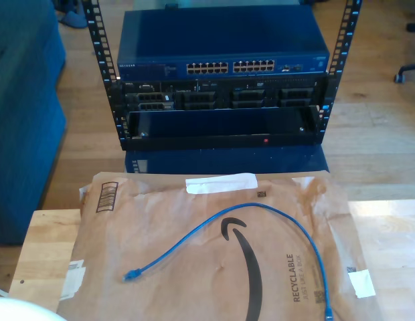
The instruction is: Grab the cable and plug it in
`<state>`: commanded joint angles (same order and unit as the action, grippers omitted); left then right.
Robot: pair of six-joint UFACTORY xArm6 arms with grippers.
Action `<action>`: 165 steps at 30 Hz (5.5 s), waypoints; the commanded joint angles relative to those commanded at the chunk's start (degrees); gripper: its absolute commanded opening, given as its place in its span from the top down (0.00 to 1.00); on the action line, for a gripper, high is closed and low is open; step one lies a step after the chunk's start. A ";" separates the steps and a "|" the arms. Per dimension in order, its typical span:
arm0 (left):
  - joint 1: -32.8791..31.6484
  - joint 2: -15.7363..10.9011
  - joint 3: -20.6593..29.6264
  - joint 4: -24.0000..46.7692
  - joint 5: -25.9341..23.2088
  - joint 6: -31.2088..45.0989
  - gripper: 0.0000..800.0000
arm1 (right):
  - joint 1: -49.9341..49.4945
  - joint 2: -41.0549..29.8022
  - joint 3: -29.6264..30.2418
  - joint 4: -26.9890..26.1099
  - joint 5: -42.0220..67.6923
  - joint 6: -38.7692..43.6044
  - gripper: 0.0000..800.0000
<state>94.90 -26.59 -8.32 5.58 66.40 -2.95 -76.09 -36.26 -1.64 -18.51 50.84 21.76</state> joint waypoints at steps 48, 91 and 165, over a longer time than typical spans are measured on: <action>-0.09 0.00 0.00 0.00 0.00 0.00 0.00 | 0.00 0.00 0.00 0.00 0.00 0.00 0.00; -0.44 -1.41 -8.88 1.58 13.36 -0.26 0.00 | 0.79 -9.32 -6.07 4.40 6.59 1.58 0.00; -84.13 4.75 -29.01 -21.19 8.18 -82.29 0.00 | 122.29 52.31 -62.68 18.29 -2.11 85.36 0.05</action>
<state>10.77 -21.85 -37.33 -15.60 74.57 -85.23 46.20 16.04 -64.32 -0.22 48.73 107.12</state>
